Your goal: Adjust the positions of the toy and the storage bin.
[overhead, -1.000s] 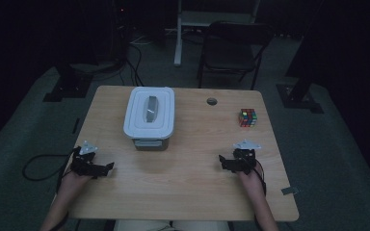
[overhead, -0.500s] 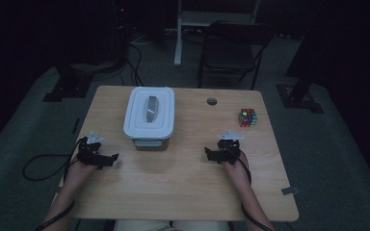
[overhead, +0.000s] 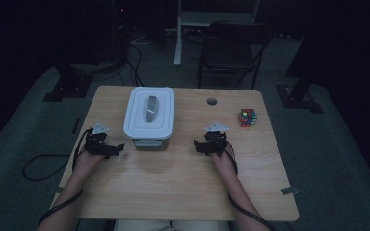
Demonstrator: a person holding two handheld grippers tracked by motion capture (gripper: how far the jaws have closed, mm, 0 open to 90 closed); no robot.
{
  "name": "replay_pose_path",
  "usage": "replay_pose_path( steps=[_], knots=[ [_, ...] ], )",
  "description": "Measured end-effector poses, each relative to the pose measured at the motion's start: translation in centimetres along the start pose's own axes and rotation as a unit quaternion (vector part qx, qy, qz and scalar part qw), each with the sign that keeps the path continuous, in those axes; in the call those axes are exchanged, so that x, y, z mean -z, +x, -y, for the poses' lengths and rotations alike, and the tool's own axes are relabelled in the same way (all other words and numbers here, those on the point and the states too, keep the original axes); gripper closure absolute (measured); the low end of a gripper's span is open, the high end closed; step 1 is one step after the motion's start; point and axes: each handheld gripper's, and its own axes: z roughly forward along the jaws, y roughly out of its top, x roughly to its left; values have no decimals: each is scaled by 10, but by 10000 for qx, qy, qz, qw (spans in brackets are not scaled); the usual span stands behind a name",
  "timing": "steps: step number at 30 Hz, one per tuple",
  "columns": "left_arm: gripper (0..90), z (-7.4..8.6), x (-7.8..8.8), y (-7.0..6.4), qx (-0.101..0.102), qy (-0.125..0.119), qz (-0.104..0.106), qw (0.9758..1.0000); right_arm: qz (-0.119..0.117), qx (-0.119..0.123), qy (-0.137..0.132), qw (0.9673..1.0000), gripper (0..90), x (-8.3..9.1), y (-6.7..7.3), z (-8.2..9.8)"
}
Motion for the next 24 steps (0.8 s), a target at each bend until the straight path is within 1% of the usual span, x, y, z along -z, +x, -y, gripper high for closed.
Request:
replay_pose_path(
  steps=[3,4,7,8,12,14,15,16,18,19,21,23,24],
  knots=[
    [6,-8,-7,2,-7,-28,-58,10000,-16,-35,-47,10000,145,-7,1,-5],
    [6,-10,-9,3,1,-46,-67,10000,22,-51,-60,10000,145,-11,1,-8],
    [6,-17,-19,6,27,-36,-85,10000,-57,-136,-102,9998,140,-19,2,-13],
    [6,-18,-20,7,19,-33,-89,10000,-51,-169,-127,9998,140,-23,3,-16],
    [6,-25,-28,14,64,-50,-121,9999,-41,-204,-149,9997,140,-33,7,-25],
    [6,-27,-32,18,142,-61,-169,9997,-60,-208,-152,9997,139,-38,10,-30],
    [6,-29,-35,19,197,-103,-183,9996,-64,-200,-161,9996,134,-40,11,-32],
    [6,-31,-36,20,216,-138,-193,9995,-115,-200,-230,9995,130,-45,14,-36],
    [6,-34,-38,22,274,-185,-199,9993,-118,-188,-277,9994,129,-48,17,-41],
    [6,-36,-39,22,279,-209,-201,9992,-156,-180,-291,9993,128,-50,18,-42],
    [6,-41,-41,23,245,-253,-219,9991,-137,-163,-328,9992,129,-54,20,-47],
    [6,-45,-43,24,182,-232,-235,9993,-138,-203,-304,9992,129,-59,19,-51],
    [6,-47,-44,24,176,-224,-234,9993,-119,-265,-303,9991,129,-61,19,-54]
  ],
)
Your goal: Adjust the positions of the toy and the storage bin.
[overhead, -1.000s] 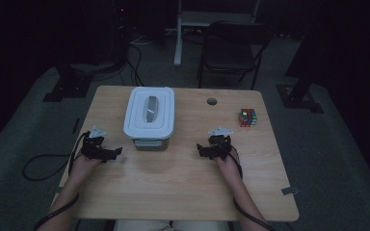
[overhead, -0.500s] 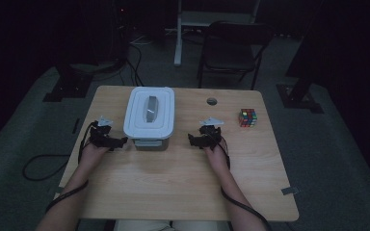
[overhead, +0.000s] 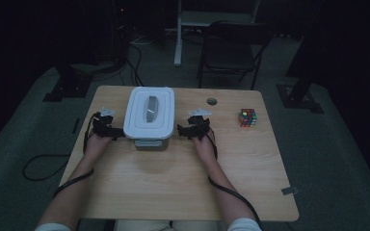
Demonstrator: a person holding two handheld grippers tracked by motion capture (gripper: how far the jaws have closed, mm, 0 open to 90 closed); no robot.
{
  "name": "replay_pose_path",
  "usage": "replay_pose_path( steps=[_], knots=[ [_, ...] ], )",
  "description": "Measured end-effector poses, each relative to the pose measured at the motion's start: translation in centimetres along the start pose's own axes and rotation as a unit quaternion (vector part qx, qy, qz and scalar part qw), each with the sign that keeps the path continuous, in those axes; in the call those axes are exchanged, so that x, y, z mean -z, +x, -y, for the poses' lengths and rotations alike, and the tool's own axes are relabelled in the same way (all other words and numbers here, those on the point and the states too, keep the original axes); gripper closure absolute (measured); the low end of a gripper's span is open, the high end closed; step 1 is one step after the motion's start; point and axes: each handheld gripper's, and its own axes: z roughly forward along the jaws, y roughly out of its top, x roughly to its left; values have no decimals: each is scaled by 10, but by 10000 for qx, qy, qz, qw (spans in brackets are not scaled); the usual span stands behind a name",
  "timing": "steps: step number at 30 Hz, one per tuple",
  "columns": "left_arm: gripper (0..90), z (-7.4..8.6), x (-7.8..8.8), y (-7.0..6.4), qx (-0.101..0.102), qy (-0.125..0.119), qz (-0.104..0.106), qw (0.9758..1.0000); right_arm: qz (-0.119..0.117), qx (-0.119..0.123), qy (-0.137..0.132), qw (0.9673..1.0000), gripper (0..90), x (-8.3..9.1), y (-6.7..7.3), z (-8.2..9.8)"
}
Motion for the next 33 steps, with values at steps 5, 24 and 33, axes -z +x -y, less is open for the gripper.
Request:
replay_pose_path(
  steps=[5,24,33],
  knots=[
    [6,-9,-3,3,66,-171,-67,9998,57,-177,-104,9998,129,-7,-2,-10],
    [6,-22,-12,-4,196,-310,-83,9993,-36,-266,-190,9995,126,-18,1,-30],
    [7,-26,-9,-13,98,-152,-147,9997,-228,-240,-46,9994,146,-12,2,-28]
  ],
)
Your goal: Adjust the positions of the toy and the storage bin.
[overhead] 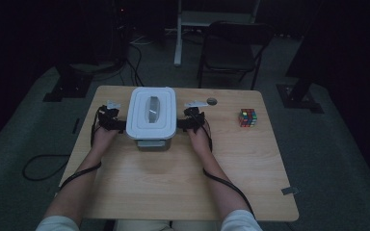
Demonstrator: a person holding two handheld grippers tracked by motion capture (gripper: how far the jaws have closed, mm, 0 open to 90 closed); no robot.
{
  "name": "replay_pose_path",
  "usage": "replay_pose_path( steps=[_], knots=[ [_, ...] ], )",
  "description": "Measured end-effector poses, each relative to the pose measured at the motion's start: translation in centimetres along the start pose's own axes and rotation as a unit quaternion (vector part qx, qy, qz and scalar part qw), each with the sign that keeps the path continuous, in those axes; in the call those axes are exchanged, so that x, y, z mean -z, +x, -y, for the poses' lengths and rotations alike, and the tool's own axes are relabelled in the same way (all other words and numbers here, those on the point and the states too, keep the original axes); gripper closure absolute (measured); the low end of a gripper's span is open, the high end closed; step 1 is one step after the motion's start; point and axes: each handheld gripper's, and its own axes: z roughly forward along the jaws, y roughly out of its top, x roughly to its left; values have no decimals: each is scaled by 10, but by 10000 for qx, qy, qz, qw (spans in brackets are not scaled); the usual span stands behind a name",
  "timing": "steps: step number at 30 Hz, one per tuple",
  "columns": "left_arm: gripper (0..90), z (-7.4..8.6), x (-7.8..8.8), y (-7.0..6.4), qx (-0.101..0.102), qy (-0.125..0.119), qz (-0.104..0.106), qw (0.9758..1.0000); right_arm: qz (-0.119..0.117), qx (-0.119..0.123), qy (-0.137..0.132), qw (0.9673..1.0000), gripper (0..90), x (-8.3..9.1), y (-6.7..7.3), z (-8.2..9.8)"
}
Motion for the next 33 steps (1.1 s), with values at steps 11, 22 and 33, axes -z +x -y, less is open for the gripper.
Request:
replay_pose_path(
  steps=[11,22,33],
  knots=[
    [7,-4,2,-20,-251,117,10,9996,-84,-133,-74,9998,152,15,-9,9],
    [7,1,8,-45,-354,133,261,9989,-86,-204,-208,9995,152,43,-20,31],
    [7,7,16,-66,-459,180,357,9981,-124,-156,-190,9996,152,69,-20,48]
  ],
)
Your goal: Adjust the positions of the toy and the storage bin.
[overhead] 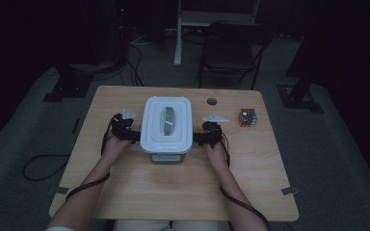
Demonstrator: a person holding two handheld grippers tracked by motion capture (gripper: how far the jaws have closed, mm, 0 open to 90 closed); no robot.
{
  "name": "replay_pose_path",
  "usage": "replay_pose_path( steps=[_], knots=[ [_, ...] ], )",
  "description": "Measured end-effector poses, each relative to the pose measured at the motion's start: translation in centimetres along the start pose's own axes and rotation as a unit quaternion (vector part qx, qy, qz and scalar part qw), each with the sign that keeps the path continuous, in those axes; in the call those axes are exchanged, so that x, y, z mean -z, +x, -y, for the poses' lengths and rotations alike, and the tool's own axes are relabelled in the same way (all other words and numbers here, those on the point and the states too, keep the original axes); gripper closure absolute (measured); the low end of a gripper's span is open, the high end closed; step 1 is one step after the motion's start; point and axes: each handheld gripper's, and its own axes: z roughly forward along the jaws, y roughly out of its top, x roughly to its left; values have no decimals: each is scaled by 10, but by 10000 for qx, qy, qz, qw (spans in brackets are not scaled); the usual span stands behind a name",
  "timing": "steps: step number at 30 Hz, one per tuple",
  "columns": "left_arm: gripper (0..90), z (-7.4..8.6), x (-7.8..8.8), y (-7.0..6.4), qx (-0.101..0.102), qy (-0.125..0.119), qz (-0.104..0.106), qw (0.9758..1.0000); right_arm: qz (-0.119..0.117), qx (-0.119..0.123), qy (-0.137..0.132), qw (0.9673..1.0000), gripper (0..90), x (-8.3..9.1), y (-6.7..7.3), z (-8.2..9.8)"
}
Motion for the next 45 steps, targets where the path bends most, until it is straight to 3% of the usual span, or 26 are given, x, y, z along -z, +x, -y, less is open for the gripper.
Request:
replay_pose_path(
  steps=[5,10,16,34,45],
  knots=[
    [8,-1,1,-12,-152,3,44,9999,-17,11,35,10000,152,12,-2,7],
    [7,2,2,-23,-97,-3,188,9998,3,-35,-10,10000,152,25,-6,16],
    [7,3,7,-37,-298,35,239,9993,30,18,10,10000,152,38,-9,23],
    [7,6,14,-85,-709,51,706,9950,129,-180,-113,9997,162,83,-24,54],
    [7,10,16,-107,-809,8,901,9926,220,-212,-110,9995,162,110,-27,72]
  ],
)
